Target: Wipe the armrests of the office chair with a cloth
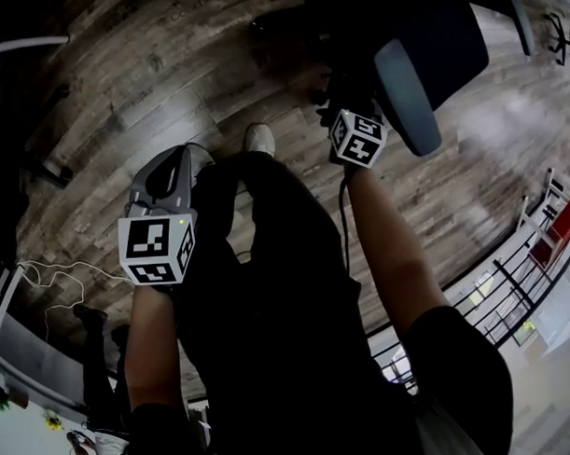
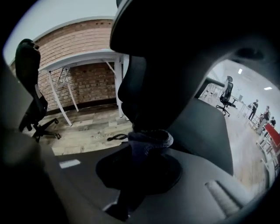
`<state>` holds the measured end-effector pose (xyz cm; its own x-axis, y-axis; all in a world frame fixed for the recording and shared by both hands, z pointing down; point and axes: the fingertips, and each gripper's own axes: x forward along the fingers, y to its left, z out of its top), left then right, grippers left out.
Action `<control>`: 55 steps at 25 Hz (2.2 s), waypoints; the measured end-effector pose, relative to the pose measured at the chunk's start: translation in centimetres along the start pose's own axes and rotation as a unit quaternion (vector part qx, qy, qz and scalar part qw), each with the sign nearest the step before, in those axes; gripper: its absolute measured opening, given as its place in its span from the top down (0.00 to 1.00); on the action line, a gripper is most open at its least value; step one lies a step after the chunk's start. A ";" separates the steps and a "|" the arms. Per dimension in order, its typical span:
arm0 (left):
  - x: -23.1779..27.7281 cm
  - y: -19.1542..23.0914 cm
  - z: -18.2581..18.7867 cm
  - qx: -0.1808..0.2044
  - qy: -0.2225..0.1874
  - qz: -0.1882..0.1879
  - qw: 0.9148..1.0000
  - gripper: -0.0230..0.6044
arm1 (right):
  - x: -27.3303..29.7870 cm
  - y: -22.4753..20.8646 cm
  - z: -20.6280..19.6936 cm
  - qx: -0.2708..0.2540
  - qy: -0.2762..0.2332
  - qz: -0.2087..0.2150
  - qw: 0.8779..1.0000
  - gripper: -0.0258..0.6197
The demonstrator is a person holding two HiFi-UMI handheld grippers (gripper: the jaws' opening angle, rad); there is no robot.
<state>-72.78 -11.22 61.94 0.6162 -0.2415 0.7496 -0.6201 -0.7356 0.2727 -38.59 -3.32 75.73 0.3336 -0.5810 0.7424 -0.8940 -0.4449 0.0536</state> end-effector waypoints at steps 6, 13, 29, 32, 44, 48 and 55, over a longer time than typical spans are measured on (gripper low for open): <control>0.2 1.4 -2.1 -0.016 0.002 0.020 1.000 0.95 | 4.2 3.1 -1.6 0.014 0.017 0.034 0.999 0.88; 1.0 1.4 -4.0 -0.011 0.016 0.012 1.000 0.95 | 8.4 4.8 -2.7 0.175 0.042 0.038 0.983 0.88; 0.0 1.3 -3.2 0.013 0.029 -0.013 0.999 0.95 | 1.5 2.7 4.0 0.459 -0.103 -0.025 0.882 0.88; 0.0 1.2 -2.5 0.020 0.025 -0.018 0.999 0.95 | 0.1 2.5 4.8 0.491 -0.107 -0.031 0.864 0.88; -1.7 -0.3 1.7 0.052 0.018 -0.049 0.997 0.95 | -4.3 1.8 9.1 0.380 -0.144 -0.069 0.911 0.88; -3.8 -2.5 3.9 0.076 0.013 -0.069 0.995 0.95 | -6.6 1.1 7.4 0.365 -0.106 -0.101 0.919 0.88; -7.8 -4.2 7.0 0.096 0.010 -0.100 0.990 0.95 | -13.3 2.6 6.6 0.306 -0.058 -0.097 0.945 0.88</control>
<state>-71.56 -10.70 50.71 0.7061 -0.0681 0.7049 -0.3818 -0.8749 0.2979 -43.34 -1.25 61.60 0.5359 -0.5039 0.6774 -0.4848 -0.8406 -0.2417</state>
